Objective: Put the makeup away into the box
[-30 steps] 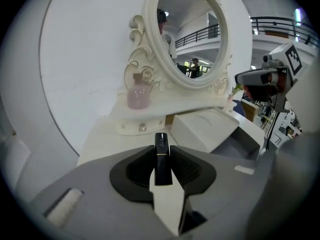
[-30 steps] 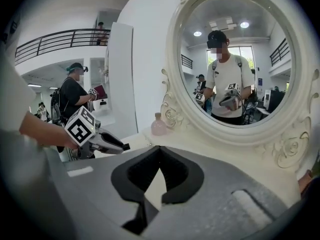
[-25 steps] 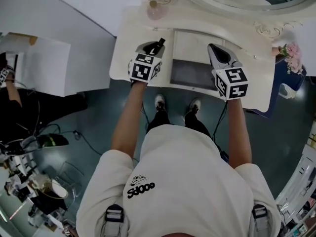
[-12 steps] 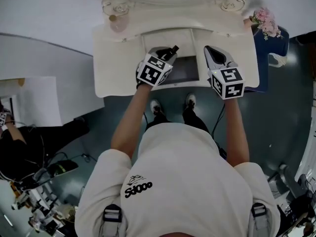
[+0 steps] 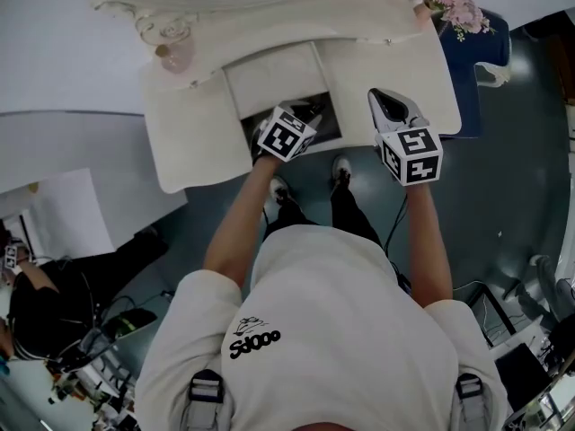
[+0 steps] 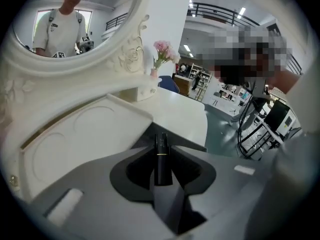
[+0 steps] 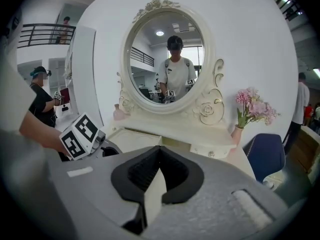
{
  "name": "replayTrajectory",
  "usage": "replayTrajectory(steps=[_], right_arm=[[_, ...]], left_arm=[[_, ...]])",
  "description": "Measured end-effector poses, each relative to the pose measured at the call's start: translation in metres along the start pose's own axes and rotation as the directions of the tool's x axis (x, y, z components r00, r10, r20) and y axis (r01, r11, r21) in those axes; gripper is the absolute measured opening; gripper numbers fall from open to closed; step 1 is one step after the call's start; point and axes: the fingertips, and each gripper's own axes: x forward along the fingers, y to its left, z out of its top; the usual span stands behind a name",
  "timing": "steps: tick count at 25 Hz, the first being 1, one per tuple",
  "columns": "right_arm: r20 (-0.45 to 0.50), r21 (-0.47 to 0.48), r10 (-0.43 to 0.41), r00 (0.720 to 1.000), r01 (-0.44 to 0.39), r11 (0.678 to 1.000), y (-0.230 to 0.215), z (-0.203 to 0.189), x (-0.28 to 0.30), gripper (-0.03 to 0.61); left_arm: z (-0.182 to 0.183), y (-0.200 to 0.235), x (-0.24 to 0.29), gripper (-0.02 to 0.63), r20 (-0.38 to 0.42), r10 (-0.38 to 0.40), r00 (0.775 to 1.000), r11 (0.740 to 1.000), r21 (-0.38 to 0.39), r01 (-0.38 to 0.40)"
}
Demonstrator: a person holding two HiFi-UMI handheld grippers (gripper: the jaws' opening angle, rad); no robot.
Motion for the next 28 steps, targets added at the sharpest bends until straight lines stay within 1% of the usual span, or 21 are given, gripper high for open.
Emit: replayTrajectory(steps=[3, 7, 10, 13, 16, 17, 18, 21, 24, 25, 27, 28], right_arm=[[-0.015, 0.007, 0.001, 1.000, -0.001, 1.000, -0.001, -0.010, -0.002, 0.002], [-0.038, -0.013, 0.020, 0.999, -0.020, 1.000, 0.001, -0.018, -0.001, 0.002], [-0.046, -0.021, 0.027, 0.999, -0.027, 0.999, -0.001, -0.021, -0.001, 0.002], [-0.052, -0.014, 0.031, 0.998, -0.032, 0.999, -0.002, -0.026, -0.002, 0.002], [-0.058, -0.011, 0.037, 0.998, -0.037, 0.999, -0.004, -0.029, -0.002, 0.002], [-0.057, -0.012, 0.040, 0.998, -0.041, 0.999, -0.004, -0.028, -0.001, 0.002], [-0.053, -0.013, 0.044, 0.998, -0.045, 0.999, -0.004, -0.026, 0.000, 0.002], [-0.026, -0.024, 0.057, 0.998, -0.058, 0.998, -0.004, -0.015, 0.002, 0.002], [0.001, -0.046, 0.061, 0.998, -0.061, 0.997, -0.005, 0.000, 0.005, 0.002], [0.012, -0.053, 0.063, 0.998, -0.062, 0.997, -0.005, 0.007, 0.006, 0.002], [0.038, -0.071, 0.068, 0.997, -0.066, 0.995, -0.005, 0.021, 0.009, 0.002], [0.050, -0.083, 0.070, 0.996, -0.066, 0.994, -0.004, 0.029, 0.009, 0.002]], left_arm=[[-0.010, -0.005, 0.014, 0.117, -0.047, -0.019, 0.999, 1.000, 0.021, 0.020], [-0.018, -0.006, 0.031, 0.117, -0.094, -0.010, 0.996, 0.996, 0.089, 0.018], [-0.024, -0.006, 0.042, 0.117, -0.137, -0.009, 0.991, 0.993, 0.119, 0.026], [-0.031, -0.007, 0.047, 0.118, -0.172, -0.013, 0.985, 0.993, 0.112, 0.033], [-0.046, -0.009, 0.050, 0.120, -0.220, -0.022, 0.975, 0.997, 0.067, 0.037], [-0.046, -0.008, 0.050, 0.134, -0.216, -0.018, 0.976, 0.998, 0.060, 0.032], [-0.042, -0.007, 0.049, 0.164, -0.200, -0.009, 0.980, 0.998, 0.065, 0.022], [-0.026, 0.000, 0.038, 0.172, -0.149, 0.028, 0.988, 0.994, 0.104, -0.012], [-0.015, 0.005, 0.019, 0.167, -0.122, 0.042, 0.992, 0.996, 0.089, -0.032], [-0.008, 0.009, 0.010, 0.155, -0.098, 0.052, 0.994, 0.996, 0.081, -0.044], [0.010, 0.020, -0.011, 0.100, -0.030, 0.082, 0.996, 0.995, 0.059, -0.080], [0.020, 0.026, -0.023, 0.069, 0.012, 0.100, 0.995, 0.994, 0.037, -0.100]])
